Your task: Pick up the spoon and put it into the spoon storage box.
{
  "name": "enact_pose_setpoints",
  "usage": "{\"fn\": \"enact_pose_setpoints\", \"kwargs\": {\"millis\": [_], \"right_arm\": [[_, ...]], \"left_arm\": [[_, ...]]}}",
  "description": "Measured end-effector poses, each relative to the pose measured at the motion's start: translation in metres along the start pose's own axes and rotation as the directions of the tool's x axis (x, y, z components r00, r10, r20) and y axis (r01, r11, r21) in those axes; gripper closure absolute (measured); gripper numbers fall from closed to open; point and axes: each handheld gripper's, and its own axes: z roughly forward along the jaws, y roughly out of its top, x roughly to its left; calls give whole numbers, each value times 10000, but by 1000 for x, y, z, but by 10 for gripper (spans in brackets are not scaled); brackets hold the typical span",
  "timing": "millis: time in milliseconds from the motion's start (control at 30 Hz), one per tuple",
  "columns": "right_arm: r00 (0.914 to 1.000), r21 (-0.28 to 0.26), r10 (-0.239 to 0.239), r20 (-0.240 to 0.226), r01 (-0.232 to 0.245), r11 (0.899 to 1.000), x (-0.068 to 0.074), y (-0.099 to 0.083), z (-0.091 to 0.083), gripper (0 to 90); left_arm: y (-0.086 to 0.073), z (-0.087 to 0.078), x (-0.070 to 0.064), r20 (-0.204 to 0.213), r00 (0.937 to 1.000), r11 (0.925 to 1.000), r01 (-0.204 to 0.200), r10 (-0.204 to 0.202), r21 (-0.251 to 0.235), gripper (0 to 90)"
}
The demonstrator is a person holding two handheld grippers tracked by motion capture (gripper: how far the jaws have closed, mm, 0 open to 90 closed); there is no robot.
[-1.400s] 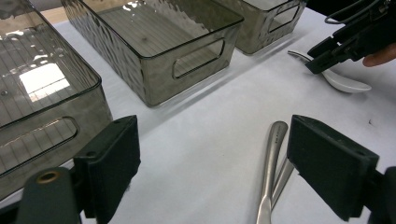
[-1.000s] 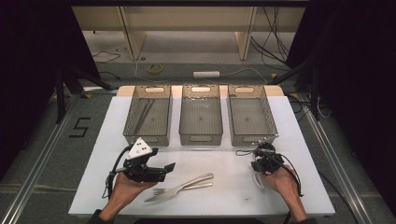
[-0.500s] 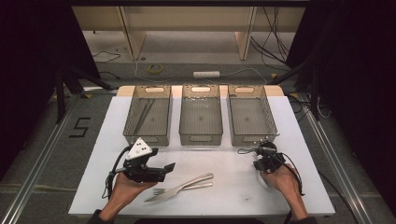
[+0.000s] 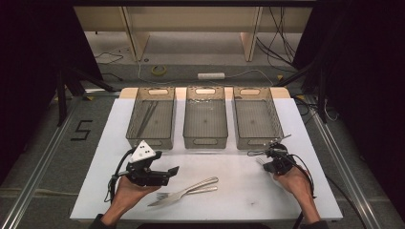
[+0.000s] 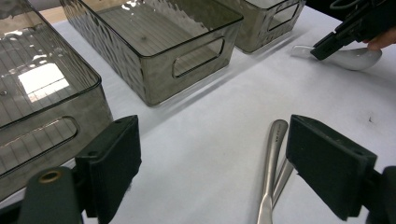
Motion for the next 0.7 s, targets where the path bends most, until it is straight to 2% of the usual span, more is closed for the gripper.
{"fn": "enact_pose_setpoints", "kwargs": {"millis": [400, 533, 700], "right_arm": [[9993, -792, -139, -349, 111, 9968, -2, 2, -17, 868], [9978, -1156, -102, -661, 25, 9933, -2, 4, -26, 869], [9966, -1626, -155, -810, 21, 9867, -3, 11, -36, 868]], "left_arm": [[0, 0, 4, 4, 9999, 9999, 123, -123, -12, 177], [0, -1, 4, -5, 9999, 9998, 164, -164, -62, 177], [-1, -2, 5, -8, 9998, 9997, 198, -198, -120, 177]]}}
